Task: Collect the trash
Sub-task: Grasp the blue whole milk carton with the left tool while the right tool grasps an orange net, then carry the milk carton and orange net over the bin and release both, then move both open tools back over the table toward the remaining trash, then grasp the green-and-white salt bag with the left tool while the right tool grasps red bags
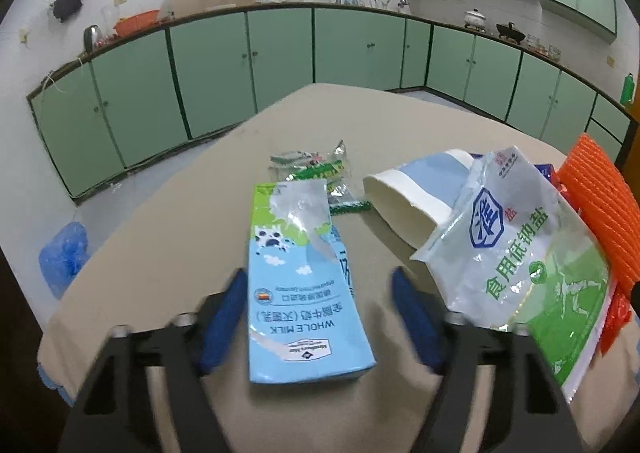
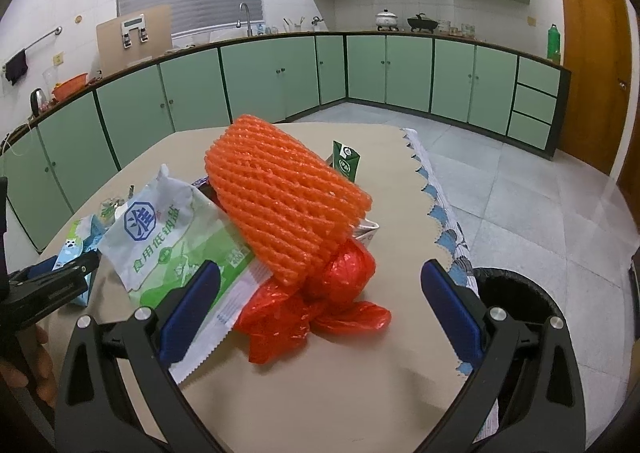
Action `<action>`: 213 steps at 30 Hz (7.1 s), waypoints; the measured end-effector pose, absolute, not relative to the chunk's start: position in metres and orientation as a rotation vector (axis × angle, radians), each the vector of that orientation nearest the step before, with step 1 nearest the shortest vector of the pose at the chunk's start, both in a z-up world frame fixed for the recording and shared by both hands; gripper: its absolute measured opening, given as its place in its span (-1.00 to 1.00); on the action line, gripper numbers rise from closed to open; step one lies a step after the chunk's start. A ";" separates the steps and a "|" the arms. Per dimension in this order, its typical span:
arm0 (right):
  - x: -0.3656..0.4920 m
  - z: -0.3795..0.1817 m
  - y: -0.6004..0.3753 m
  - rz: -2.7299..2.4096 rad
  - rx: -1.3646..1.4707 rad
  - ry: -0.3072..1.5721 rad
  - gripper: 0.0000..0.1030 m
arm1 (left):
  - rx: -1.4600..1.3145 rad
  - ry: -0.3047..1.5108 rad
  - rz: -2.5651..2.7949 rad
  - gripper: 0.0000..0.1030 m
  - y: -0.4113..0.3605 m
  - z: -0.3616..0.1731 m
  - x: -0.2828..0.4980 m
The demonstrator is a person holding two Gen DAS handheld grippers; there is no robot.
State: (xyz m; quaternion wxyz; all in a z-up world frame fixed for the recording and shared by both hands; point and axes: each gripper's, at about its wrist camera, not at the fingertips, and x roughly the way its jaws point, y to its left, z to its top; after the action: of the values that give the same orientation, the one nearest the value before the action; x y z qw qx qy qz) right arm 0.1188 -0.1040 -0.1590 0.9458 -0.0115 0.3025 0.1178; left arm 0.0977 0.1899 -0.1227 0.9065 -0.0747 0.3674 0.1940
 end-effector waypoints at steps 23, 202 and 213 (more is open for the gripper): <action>0.144 -0.142 -0.113 0.274 -0.008 0.566 0.89 | -0.168 0.584 0.265 -0.09 0.164 -0.059 0.071; 0.151 -0.182 -0.100 0.293 -0.007 0.729 -0.31 | -0.169 0.767 0.063 -0.17 0.164 -0.126 0.125; 0.148 -0.178 -0.103 0.293 -0.014 0.721 -0.31 | -0.163 0.723 0.077 -0.88 0.154 -0.111 0.104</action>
State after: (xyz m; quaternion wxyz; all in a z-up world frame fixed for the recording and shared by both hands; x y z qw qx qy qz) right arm 0.1477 -0.1028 -0.1784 0.9252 -0.0069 0.3516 0.1426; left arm 0.1044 0.1540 -0.1109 0.9314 -0.0794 0.3533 0.0376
